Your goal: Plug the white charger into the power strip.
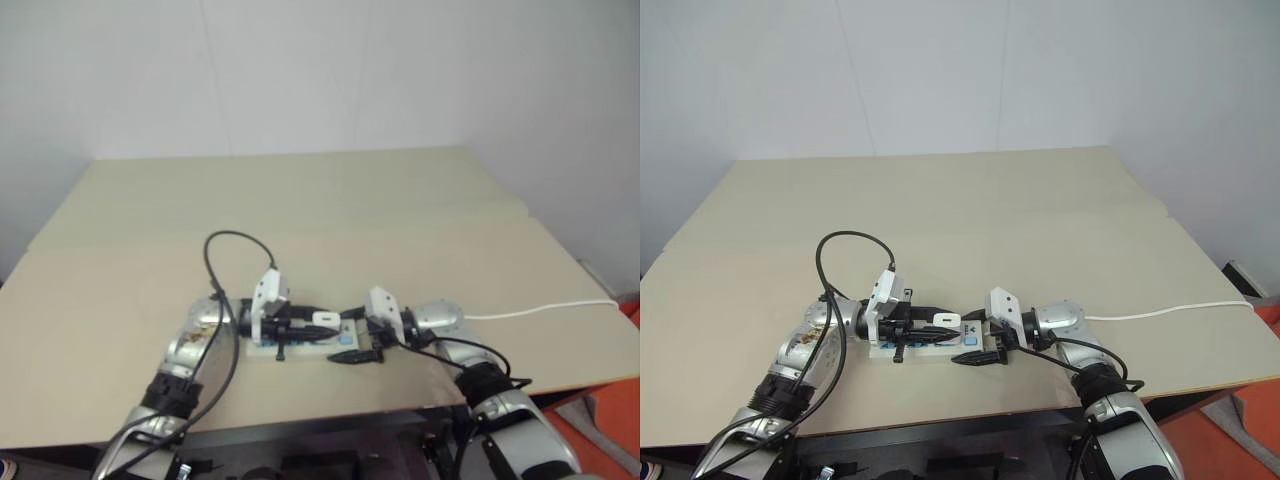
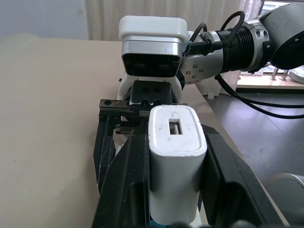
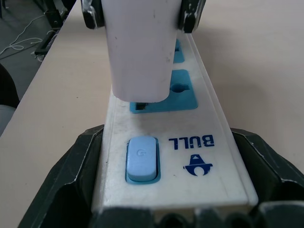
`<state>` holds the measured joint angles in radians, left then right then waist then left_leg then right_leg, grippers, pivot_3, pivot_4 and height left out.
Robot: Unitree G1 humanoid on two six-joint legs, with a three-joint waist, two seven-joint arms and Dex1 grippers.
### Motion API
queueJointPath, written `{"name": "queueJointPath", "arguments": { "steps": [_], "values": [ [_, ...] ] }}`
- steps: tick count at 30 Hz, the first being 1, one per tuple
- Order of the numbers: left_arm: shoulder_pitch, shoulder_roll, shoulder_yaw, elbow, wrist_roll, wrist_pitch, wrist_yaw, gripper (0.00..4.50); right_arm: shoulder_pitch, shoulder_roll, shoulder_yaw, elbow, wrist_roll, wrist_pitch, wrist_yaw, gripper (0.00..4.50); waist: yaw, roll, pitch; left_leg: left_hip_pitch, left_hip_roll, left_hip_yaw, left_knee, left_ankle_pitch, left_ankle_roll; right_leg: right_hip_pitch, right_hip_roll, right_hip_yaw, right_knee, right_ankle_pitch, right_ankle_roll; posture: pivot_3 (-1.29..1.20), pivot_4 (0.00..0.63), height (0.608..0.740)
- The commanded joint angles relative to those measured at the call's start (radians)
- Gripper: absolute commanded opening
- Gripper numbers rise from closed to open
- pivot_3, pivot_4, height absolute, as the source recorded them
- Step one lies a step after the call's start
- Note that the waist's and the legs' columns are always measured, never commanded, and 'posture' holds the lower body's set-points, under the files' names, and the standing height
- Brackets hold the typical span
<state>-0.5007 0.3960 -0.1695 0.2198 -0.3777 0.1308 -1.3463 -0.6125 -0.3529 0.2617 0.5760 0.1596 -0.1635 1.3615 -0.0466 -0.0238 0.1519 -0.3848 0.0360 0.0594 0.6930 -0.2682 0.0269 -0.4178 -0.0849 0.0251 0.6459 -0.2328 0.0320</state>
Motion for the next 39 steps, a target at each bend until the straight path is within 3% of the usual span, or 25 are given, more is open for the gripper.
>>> {"name": "queueJointPath", "arguments": {
  "steps": [1, 33, 39],
  "values": [
    [-0.010, 0.017, 0.005, 0.027, 0.019, -0.009, 0.001, 1.02, 0.021, -0.006, 0.035, -0.002, -0.049, 0.021, -0.011, 3.44, 0.000, 0.000, 0.000, 0.000, 0.000, 0.000, 0.000, 0.000, 0.000, 0.000, 0.000, 0.000, 0.000, 0.000, 0.000, 0.00, 0.150, 0.740],
    [-0.025, 0.042, 0.006, 0.086, 0.017, -0.044, -0.070, 1.02, 0.021, -0.004, 0.043, -0.009, -0.047, 0.035, -0.012, 3.44, -0.002, 0.000, 0.000, 0.000, 0.001, 0.000, -0.001, 0.000, 0.000, 0.000, 0.001, 0.000, -0.001, 0.000, 0.000, 0.00, 0.150, 0.740],
    [0.003, 0.062, -0.009, 0.137, 0.066, -0.116, -0.063, 1.02, 0.023, -0.004, 0.043, -0.009, -0.048, 0.033, -0.016, 3.44, -0.003, 0.000, 0.000, 0.000, 0.002, 0.000, -0.001, 0.000, 0.000, 0.000, 0.002, 0.001, -0.001, 0.000, 0.000, 0.00, 0.150, 0.740]
  ]
}}
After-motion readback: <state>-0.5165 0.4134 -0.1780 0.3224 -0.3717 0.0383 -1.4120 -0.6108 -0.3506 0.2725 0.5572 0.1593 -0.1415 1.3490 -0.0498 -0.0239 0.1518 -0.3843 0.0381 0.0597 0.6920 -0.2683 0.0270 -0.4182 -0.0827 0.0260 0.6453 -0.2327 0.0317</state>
